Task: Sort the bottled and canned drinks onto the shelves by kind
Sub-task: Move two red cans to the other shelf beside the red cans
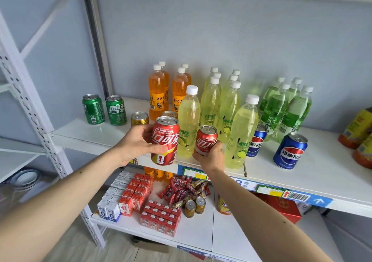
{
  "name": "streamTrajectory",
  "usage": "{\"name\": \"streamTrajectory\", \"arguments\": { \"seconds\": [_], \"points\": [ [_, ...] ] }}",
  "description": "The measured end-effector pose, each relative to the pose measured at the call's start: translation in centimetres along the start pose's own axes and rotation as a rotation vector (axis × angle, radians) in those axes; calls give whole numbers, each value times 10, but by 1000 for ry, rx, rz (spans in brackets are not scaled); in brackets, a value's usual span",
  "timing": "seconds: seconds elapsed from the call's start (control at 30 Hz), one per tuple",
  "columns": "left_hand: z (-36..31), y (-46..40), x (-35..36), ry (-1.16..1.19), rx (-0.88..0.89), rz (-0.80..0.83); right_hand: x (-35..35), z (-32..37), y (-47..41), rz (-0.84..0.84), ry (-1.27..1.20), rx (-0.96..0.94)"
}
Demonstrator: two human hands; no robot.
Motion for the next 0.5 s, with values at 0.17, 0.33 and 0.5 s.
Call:
{"name": "streamTrajectory", "arguments": {
  "seconds": [0.17, 0.33, 0.5],
  "points": [
    [-6, 13, -6, 28, -14, -61, -1, -5, -3, 15, -9, -15],
    [-11, 34, -17, 22, -18, -120, -12, -6, 20, 50, 8, -68],
    [-12, 54, -37, 34, -19, -188, -17, 14, 54, 128, 12, -203]
  ]
}}
Point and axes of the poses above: each hand's wrist, its own y-axis away from the middle knuckle, its own x-axis out of the palm, z = x × y, the point moved 7 cm from there along -y, towards the middle knuckle, and after that the axes turned 1 degree about -z, right-handed, at the moved point
